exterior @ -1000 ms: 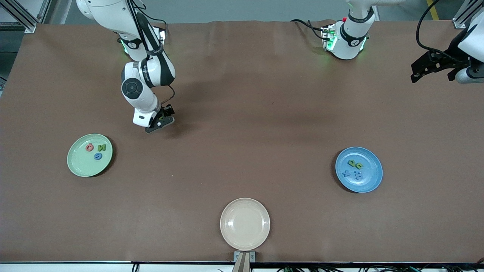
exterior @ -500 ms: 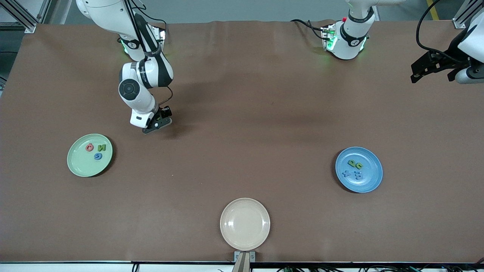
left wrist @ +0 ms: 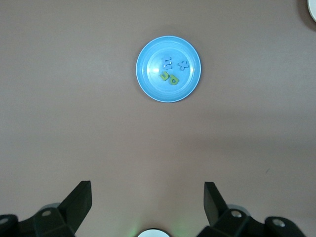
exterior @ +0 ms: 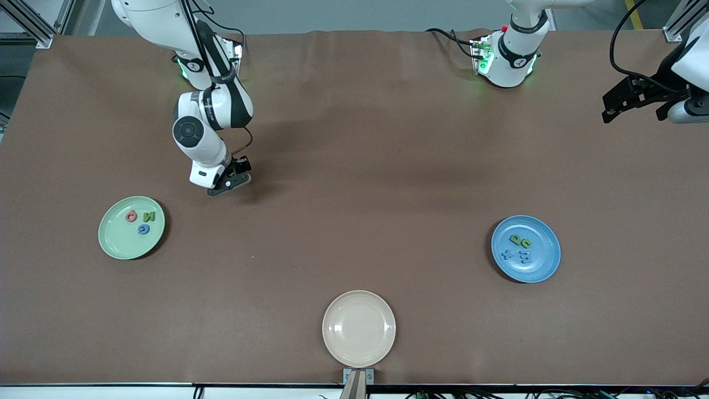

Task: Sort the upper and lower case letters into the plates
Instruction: 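Carry the B to the green plate with the right gripper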

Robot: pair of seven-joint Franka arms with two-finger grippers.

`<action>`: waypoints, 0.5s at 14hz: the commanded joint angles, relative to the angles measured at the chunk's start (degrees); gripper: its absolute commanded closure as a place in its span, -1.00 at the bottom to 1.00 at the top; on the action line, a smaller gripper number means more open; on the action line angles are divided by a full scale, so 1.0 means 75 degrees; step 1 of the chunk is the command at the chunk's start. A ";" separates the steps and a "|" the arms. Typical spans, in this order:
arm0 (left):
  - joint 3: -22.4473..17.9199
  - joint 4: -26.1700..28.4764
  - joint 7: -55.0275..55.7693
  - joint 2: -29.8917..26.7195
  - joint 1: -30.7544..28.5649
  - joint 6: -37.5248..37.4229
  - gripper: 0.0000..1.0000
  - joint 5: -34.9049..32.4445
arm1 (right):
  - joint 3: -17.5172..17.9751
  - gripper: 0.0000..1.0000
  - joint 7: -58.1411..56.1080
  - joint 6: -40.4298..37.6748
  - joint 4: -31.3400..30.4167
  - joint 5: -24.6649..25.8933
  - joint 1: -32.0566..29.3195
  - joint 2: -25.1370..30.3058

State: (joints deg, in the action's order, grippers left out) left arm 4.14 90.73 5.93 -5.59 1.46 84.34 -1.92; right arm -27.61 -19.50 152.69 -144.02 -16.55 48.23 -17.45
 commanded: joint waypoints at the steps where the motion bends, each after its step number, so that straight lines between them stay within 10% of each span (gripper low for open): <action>1: -0.0036 0.0020 -0.0064 -0.0016 0.0004 0.0099 -1.00 0.0150 | -0.0371 0.65 -0.0164 -0.0026 0.0287 -0.0020 -0.0102 -0.0006; 7: -0.0036 0.0008 -0.0029 -0.0005 0.0004 0.0157 -1.00 0.0139 | -0.2256 0.66 -0.2563 -0.1759 0.1751 0.0004 -0.0114 -0.0064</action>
State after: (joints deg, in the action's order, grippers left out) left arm 4.13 90.74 5.93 -5.55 1.46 84.84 -1.92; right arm -40.23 -32.54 143.25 -134.58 -16.50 47.71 -17.55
